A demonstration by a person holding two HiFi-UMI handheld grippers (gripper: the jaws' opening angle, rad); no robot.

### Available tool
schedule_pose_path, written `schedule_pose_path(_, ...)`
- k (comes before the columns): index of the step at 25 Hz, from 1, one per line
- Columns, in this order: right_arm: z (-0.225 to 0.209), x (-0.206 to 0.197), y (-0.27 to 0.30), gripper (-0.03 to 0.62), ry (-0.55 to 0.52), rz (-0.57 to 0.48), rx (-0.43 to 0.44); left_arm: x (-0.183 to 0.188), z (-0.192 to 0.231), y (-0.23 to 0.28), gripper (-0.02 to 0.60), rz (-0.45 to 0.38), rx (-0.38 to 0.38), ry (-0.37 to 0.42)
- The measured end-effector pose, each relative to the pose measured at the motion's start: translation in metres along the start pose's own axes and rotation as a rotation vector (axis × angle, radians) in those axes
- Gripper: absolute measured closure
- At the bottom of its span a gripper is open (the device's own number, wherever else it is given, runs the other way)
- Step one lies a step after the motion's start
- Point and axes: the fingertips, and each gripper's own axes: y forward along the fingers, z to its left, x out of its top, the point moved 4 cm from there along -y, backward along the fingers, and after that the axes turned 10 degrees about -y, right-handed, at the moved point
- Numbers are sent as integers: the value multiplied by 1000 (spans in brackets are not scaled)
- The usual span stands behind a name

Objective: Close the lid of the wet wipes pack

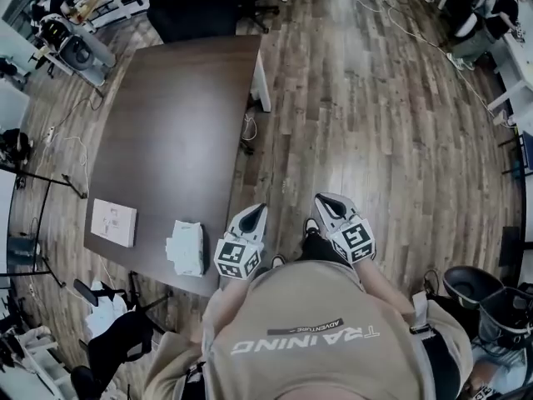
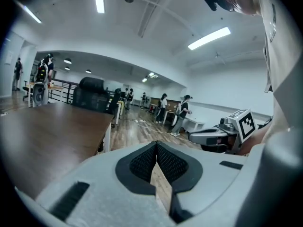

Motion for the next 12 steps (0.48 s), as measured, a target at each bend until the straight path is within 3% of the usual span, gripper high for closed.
schedule_pose_path(5,-33,13,44,580,-70,-34,167,23,15,11,572,-38,145,9)
schedule_pose_path(8,-39,8,72,580,-88,-20,268,30,27,7,572,-95,242,-57)
schedule_pose_path(12,-20,10,109,579,-92,-18,428,15,47,-27,572,-158,437,-168)
